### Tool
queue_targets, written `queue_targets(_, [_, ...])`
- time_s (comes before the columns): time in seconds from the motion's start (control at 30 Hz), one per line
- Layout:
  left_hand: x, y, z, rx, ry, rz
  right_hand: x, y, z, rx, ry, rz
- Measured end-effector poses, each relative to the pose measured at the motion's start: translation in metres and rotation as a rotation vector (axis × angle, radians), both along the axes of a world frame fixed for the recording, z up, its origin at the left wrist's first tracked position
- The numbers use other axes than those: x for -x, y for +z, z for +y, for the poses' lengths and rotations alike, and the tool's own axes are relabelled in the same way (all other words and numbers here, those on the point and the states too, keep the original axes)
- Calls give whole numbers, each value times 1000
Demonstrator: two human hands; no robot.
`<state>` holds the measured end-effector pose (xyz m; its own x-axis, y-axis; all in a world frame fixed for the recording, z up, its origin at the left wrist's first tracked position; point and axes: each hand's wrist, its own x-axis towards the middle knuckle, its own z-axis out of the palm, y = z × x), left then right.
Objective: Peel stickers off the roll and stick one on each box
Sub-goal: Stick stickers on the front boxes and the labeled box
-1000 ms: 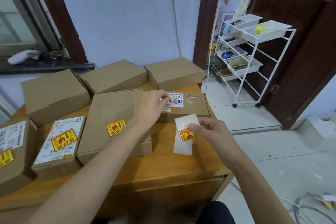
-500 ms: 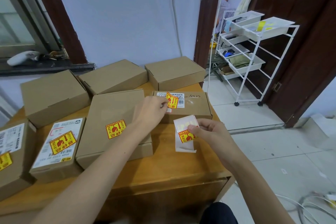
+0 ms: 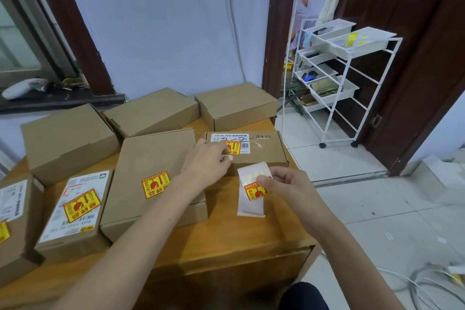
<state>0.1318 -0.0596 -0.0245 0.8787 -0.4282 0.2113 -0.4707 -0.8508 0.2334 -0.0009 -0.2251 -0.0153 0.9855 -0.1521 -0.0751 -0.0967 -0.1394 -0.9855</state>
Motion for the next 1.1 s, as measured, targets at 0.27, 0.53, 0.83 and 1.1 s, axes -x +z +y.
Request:
queue_targets(0.27, [19, 19, 7, 313, -147, 241, 2, 11, 7, -90, -89, -20])
queue_targets(0.53, [88, 37, 17, 332, -362, 197, 17, 31, 22, -87, -88, -30])
queue_targets(0.83, [97, 43, 30, 594, -308, 365, 34, 46, 20, -37, 125, -81])
queue_targets(1.1, [107, 47, 35, 398, -380, -34, 37, 42, 20, -34, 88, -120])
